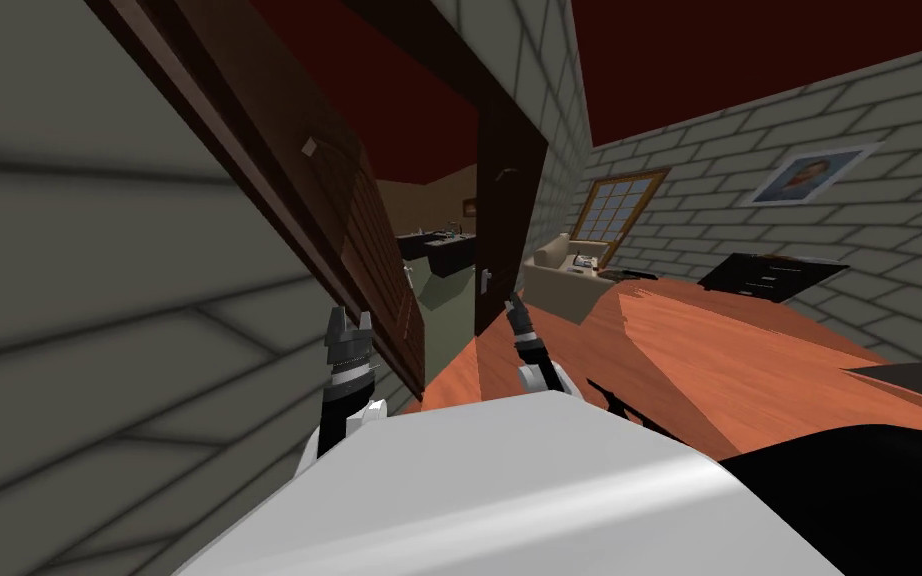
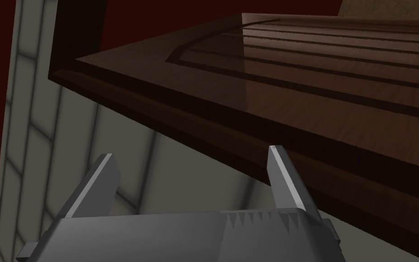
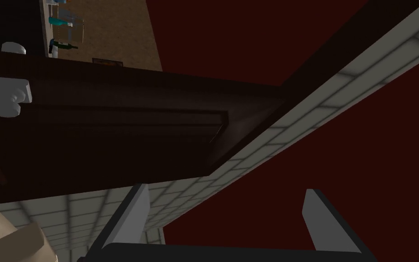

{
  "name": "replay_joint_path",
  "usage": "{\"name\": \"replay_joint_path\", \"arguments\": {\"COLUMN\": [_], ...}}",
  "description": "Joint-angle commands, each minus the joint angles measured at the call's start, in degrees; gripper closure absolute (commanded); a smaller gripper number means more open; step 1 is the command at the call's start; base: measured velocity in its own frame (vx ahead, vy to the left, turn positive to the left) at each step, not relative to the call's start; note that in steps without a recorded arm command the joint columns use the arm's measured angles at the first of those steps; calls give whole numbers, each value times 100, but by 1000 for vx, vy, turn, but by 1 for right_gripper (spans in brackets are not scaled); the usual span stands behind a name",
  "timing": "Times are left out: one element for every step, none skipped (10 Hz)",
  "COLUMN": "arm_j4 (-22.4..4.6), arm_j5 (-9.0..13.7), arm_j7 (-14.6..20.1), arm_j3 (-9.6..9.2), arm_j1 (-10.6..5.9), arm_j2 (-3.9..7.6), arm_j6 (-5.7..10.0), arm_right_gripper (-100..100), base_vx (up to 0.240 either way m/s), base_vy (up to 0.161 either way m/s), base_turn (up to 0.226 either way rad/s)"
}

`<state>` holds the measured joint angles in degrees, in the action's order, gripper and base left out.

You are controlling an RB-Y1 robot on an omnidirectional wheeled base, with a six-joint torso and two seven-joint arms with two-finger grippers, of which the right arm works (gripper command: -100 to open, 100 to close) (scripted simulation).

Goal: Push the door open

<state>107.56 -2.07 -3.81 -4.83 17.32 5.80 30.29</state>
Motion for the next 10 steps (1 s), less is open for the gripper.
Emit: {"name": "replay_joint_path", "arguments": {"arm_j4": [-199,-281,-445,-529,-613,-698,-866,-950,-1118,-1203], "arm_j5": [7,12,23,28,34,39,50,56,67,72], "arm_j7": [64,89,139,165,191,217,269,295,347,372], "arm_j3": [-98,-127,-185,-215,-244,-274,-334,-363,-423,-453], "arm_j1": [-112,-162,-262,-314,-365,-417,-520,-571,-674,-726], "arm_j2": [6,12,23,28,32,37,46,50,57,60], "arm_j6": [-79,-107,-161,-190,-218,-246,-302,-330,-387,-415], "arm_right_gripper": [-100,-100,-100,-100,-100,-100,-100,-100,-100,-100], "base_vx": [121,99,115,108,71,75,111,131,134,115], "base_vy": [-150,-160,-187,-194,-163,-127,-141,-153,-185,-180], "base_turn": [106,88,119,119,63,56,114,100,125,103]}}
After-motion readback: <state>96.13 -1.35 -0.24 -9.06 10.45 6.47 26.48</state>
